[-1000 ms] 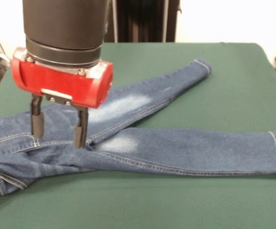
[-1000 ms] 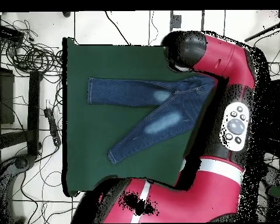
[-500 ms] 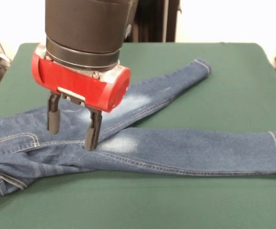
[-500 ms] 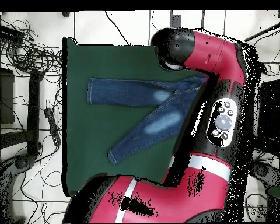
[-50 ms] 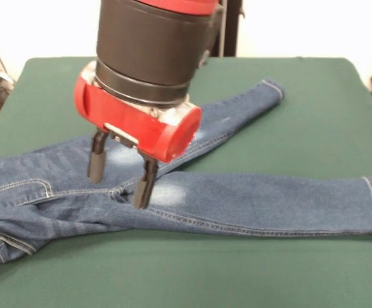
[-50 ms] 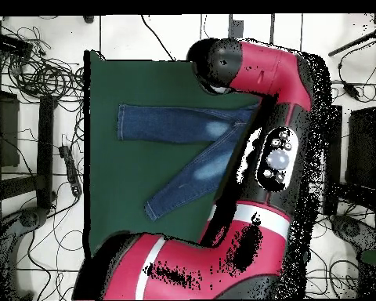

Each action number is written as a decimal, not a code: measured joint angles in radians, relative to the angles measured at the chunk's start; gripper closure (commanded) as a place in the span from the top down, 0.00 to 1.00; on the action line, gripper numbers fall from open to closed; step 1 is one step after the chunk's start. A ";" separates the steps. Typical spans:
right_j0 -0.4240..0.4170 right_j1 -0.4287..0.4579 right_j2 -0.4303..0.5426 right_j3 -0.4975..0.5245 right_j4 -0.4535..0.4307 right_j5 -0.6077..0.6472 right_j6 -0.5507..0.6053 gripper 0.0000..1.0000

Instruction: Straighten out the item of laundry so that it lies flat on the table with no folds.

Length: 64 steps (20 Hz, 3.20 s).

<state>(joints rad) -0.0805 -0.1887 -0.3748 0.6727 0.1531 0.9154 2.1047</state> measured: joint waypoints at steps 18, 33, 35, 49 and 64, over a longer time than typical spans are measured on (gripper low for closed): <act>0.060 0.160 -0.109 -0.164 0.043 0.132 0.348 1.00; 0.065 0.182 -0.160 -0.195 0.078 0.188 0.557 1.00; 0.065 0.182 -0.165 -0.195 0.088 0.188 0.589 1.00; 0.073 0.183 -0.187 -0.195 0.161 0.188 0.852 1.00; 0.073 0.228 -0.226 -0.231 0.256 0.188 1.085 1.00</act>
<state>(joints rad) -0.0076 0.0392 -0.6010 0.4419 0.4096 1.1033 3.1900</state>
